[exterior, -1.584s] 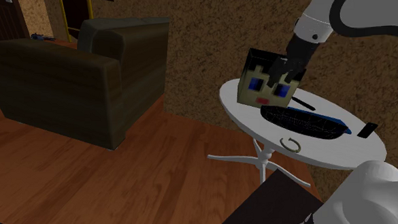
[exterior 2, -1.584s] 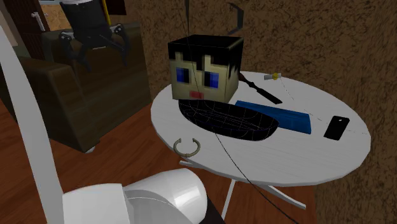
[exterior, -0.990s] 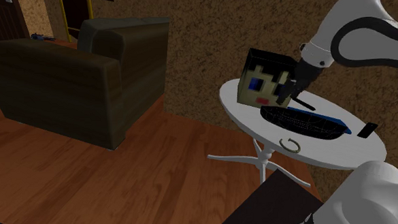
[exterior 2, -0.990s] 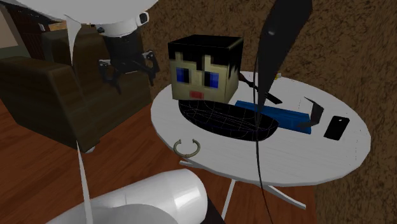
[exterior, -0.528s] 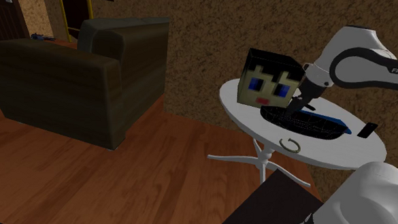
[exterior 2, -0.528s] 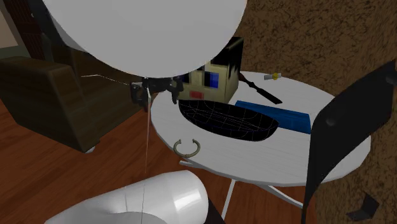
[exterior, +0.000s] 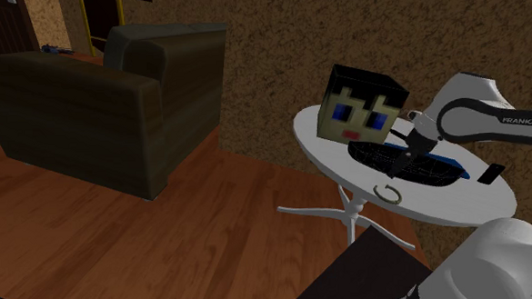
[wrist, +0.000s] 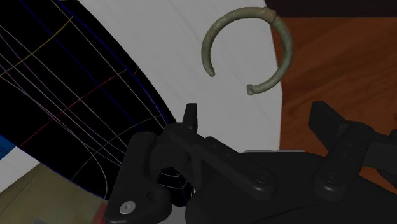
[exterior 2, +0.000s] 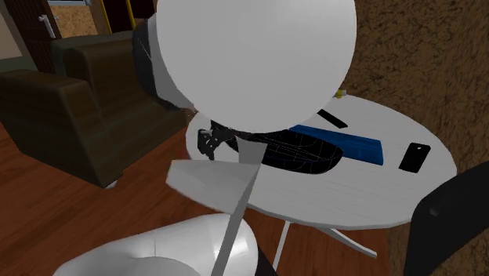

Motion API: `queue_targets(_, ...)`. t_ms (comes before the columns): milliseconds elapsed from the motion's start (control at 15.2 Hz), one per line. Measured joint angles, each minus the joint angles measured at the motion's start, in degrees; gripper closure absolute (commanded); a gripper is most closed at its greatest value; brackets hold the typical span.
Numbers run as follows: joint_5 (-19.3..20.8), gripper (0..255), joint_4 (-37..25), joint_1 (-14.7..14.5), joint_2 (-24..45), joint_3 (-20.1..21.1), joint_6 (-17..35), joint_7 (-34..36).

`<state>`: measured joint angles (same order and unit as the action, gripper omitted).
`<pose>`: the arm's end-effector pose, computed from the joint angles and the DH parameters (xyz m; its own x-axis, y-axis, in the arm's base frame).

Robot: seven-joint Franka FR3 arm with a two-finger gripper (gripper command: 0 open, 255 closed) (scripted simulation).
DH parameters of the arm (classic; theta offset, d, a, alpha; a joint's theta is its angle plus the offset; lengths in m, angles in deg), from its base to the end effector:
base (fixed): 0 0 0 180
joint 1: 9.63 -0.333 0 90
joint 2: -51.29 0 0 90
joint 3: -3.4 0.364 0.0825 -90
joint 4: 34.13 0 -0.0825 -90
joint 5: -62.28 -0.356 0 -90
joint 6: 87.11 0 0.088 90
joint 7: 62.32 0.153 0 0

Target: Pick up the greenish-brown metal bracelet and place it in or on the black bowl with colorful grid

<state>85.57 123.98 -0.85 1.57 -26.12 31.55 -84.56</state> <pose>0.1938 -0.1963 0.4291 0.9906 0.0373 0.1316 0.0313 -0.9984 0.0469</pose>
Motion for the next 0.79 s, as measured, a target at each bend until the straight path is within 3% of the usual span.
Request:
queue_targets(330,4.1,0,1.3,0.8,5.7,-8.5,7.0,-7.1)
queue_targets(792,5.8,0,3.7,0.2,10.4,-12.1,14.2,-7.7)
